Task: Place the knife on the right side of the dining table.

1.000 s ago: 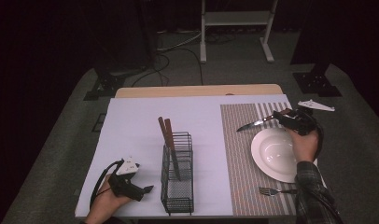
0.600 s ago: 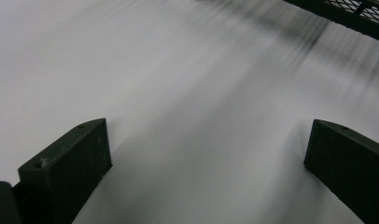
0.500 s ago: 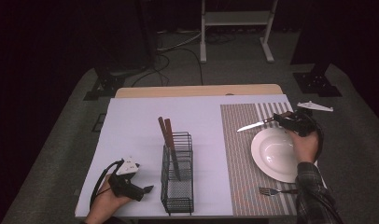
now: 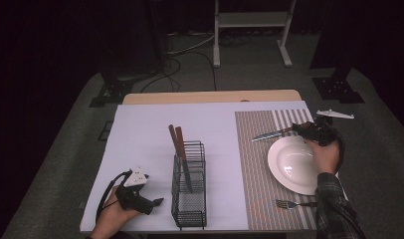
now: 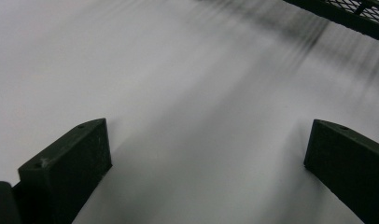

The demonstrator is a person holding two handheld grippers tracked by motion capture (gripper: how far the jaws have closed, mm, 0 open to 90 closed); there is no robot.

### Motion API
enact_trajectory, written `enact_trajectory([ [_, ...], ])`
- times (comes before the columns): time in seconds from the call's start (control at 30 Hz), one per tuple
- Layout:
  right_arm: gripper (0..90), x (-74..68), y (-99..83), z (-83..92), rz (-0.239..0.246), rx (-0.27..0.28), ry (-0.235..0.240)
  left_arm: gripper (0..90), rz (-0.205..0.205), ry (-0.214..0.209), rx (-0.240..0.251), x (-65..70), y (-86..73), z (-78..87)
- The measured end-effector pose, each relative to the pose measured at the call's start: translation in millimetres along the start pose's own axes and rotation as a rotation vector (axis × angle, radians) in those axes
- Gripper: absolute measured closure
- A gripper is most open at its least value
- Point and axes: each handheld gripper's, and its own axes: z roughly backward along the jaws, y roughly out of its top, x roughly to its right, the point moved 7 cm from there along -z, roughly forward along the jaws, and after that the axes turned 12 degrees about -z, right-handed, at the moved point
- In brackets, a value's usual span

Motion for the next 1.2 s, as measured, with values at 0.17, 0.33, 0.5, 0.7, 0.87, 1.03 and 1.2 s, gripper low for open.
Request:
enact_trajectory([
  [0.17, 33.8, 2.8, -1.7, -2.2, -0.011, -0.011, -0.004, 0.0, 0.000, 0.000, 0.000, 0.0, 0.0, 0.0],
  [0.33, 33.8, 5.3, -3.2, -3.6, -0.027, -0.019, -0.003, 0.0, 0.000, 0.000, 0.000, 0.0, 0.0, 0.0],
  [0.5, 33.8, 8.1, -5.4, -4.6, -0.043, -0.030, -0.005, 0.0, 0.000, 0.000, 0.000, 0.0, 0.0, 0.0],
  [0.7, 33.8, 11.3, -7.8, -6.2, -0.054, -0.046, -0.016, 0.0, 0.000, 0.000, 0.000, 0.0, 0.0, 0.0],
  [0.87, 33.7, 11.9, -8.0, -7.1, -0.064, -0.060, -0.025, 0.0, 0.000, 0.000, 0.000, 0.0, 0.0, 0.1],
  [1.03, 33.5, 12.5, -7.7, -7.9, -0.063, -0.070, -0.034, 0.0, 0.000, 0.000, 0.000, 0.0, 0.0, 0.0],
  [1.2, 33.5, 12.7, -8.2, -8.2, -0.064, -0.080, -0.048, 0.0, 0.000, 0.000, 0.000, 0.0, 0.0, 0.0],
])
